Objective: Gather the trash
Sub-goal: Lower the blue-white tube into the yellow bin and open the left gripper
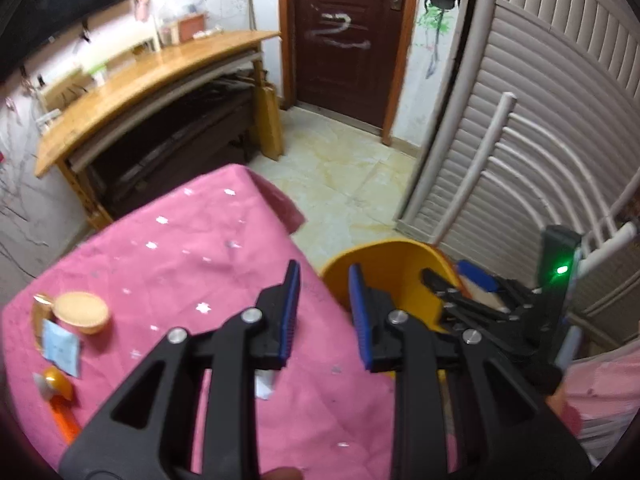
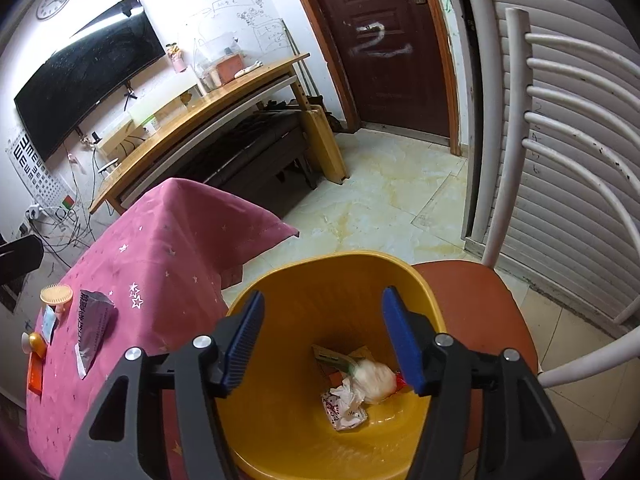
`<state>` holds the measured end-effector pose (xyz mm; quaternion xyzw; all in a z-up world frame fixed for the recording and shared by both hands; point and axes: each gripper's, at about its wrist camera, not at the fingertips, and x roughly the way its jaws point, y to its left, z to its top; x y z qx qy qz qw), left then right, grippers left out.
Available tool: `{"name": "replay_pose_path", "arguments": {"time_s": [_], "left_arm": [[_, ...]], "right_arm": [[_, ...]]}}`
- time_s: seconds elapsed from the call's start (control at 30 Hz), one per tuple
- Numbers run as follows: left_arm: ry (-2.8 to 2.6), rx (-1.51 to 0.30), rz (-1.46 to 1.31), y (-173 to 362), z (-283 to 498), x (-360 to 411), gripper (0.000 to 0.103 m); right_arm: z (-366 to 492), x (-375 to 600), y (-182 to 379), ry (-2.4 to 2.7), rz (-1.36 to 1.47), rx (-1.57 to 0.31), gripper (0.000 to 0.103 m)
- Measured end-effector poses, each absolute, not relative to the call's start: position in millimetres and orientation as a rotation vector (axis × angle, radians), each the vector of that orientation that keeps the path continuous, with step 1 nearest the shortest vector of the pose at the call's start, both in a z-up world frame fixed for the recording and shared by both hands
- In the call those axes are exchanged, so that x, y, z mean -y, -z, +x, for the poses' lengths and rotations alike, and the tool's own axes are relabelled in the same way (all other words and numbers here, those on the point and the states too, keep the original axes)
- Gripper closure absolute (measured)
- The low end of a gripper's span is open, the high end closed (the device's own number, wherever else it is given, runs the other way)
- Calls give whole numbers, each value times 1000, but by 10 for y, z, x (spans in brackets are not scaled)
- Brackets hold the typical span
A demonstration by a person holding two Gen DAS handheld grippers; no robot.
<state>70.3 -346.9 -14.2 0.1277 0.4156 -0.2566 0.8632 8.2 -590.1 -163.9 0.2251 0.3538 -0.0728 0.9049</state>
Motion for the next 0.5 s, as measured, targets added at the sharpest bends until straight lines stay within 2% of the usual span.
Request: {"name": "replay_pose_path", "arguments": {"time_s": [0.33,0.5], "left_arm": [[449,-1044,265,622,1040,3171,79],[464,-1069,266,687,1015,3192,79]], "right_arm": [[57,5945,1597,134,506,-708,45],[53,5924,1579,130,506,-703,45]]}}
